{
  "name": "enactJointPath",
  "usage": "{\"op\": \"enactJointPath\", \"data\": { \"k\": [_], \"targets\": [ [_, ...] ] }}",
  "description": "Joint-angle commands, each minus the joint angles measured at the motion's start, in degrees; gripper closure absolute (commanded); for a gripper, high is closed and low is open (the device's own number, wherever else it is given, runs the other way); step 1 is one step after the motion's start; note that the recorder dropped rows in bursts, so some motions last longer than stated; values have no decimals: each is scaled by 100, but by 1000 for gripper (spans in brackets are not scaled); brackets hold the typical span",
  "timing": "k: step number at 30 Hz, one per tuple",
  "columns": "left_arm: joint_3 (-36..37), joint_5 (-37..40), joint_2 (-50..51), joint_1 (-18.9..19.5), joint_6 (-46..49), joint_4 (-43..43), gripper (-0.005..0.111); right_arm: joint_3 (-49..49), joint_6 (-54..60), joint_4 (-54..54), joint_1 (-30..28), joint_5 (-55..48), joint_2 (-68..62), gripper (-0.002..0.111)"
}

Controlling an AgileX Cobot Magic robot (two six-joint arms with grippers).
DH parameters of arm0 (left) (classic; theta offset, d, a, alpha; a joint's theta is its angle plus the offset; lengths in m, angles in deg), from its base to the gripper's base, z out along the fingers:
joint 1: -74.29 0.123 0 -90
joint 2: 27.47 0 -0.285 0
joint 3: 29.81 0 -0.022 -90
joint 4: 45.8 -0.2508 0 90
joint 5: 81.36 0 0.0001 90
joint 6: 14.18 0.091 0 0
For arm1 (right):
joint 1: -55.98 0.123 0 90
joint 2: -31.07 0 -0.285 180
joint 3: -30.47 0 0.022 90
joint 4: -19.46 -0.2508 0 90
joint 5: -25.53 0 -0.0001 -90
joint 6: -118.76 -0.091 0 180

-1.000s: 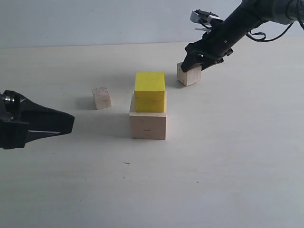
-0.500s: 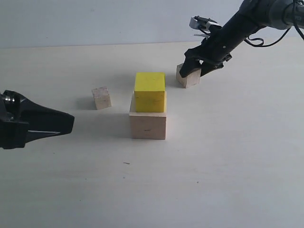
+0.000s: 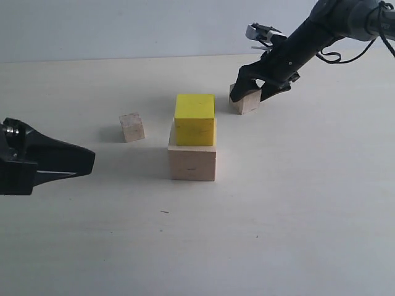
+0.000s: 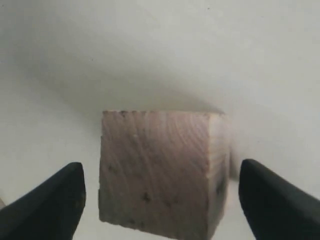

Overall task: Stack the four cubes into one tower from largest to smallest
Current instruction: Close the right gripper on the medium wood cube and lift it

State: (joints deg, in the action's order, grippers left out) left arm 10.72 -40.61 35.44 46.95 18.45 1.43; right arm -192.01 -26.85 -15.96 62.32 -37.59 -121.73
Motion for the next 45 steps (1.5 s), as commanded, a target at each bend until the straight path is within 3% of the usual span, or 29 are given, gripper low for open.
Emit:
{"op": "enactJointPath", "data": {
  "k": [1,14,28,45],
  "targets": [
    [13,-19,-44,10,-16,-148,99,-88,-26,144,-12,-14,341,30],
    [13,-36,-44,10,164,-514,99,-233,-1198,1102,468,-143,1404,33],
    [13,217,-73,10,164,-658,99,-233,-1315,2179,871,152,1037,33],
    [13,255,-258,10,164,-773,99,-233,-1315,2382,871,359,609,33]
  ]
}}
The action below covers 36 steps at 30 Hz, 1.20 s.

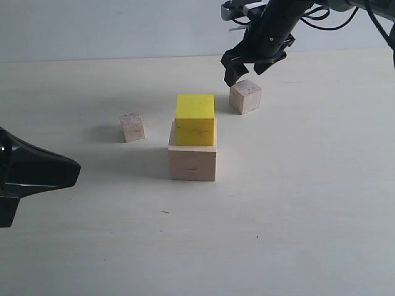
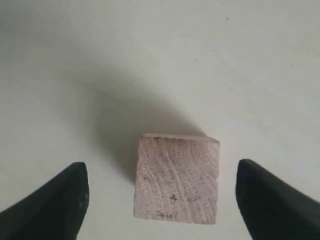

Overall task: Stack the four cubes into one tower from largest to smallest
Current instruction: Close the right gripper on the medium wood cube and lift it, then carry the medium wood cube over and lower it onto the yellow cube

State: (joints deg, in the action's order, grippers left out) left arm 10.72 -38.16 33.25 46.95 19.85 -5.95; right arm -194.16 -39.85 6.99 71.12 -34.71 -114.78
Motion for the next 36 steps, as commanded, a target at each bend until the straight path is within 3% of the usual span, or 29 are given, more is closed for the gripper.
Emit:
{"op": "enactJointPath", "data": {
  "k": [1,13,20,26,30,36],
  "targets": [
    [13,10,-38,10,24,-34,99,-18,-15,87,-9,90,-117,33],
    [13,-2,-38,10,24,-62,99,-18,-42,87,-9,138,-355,35],
    [13,-2,-38,10,24,-72,99,-18,-253,87,-9,12,-393,67],
    [13,-2,-38,10,24,-72,99,-34,-326,146,-9,-384,-84,108],
    [13,-2,-38,10,13,-36,99,-34,472,239,-19,-950,386,108],
    [-151,-2,-175,10,1,-40,99,-21,1314,-207,-19,-972,1330,108]
  ]
}}
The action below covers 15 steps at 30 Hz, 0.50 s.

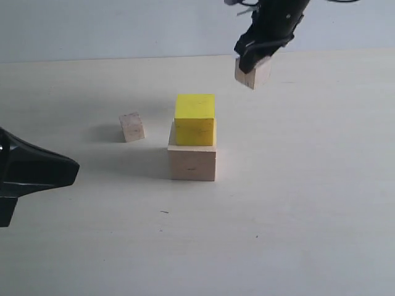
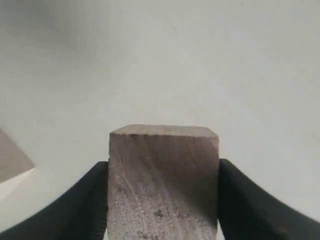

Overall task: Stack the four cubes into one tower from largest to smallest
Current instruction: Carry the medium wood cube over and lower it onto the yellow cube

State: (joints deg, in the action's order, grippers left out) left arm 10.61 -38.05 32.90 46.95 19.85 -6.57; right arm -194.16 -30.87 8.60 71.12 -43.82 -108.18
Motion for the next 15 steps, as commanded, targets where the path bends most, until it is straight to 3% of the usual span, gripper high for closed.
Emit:
{"op": "enactJointPath", "data": {
  "k": [1,6,15],
  "targets": [
    [-193,-13,-168,10,1,-2,99,-21,504,-556,-19,-61,835,108],
    [-322,-13,-342,10,1,-25,99,176,1042,-1028,54,-61,1546,108],
    [-322,38,-446,10,1,-308,99,1562,1956,-863,628,-61,2411,108]
  ]
}}
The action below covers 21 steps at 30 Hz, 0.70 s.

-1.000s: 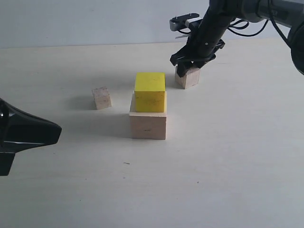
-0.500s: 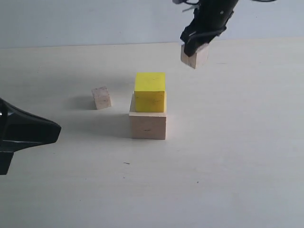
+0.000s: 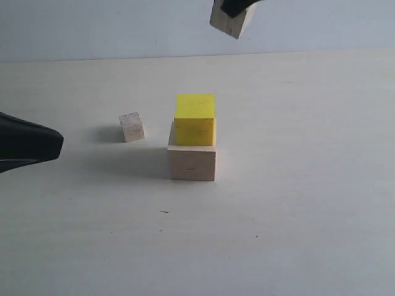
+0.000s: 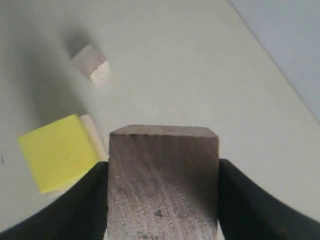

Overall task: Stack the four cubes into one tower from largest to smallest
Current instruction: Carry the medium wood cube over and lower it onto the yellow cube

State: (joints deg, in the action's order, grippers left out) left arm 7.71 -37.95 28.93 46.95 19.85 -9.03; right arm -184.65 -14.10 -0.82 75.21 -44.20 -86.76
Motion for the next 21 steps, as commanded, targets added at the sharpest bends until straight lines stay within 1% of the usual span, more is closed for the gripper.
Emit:
{"op": "enactJointPath", "data": {
  "k": [1,6,15,21],
  "targets": [
    [-32,31,-49,10,1,-91,99,732,311,120,276,-23,312,108],
    [-32,146,-49,10,1,-495,99,1203,992,80,503,-23,527,108],
    [-32,432,-49,10,1,-1151,99,1214,988,82,947,-23,518,108],
    [-32,447,-49,10,1,-1198,99,1214,1097,425,1269,-23,513,108]
  ]
}}
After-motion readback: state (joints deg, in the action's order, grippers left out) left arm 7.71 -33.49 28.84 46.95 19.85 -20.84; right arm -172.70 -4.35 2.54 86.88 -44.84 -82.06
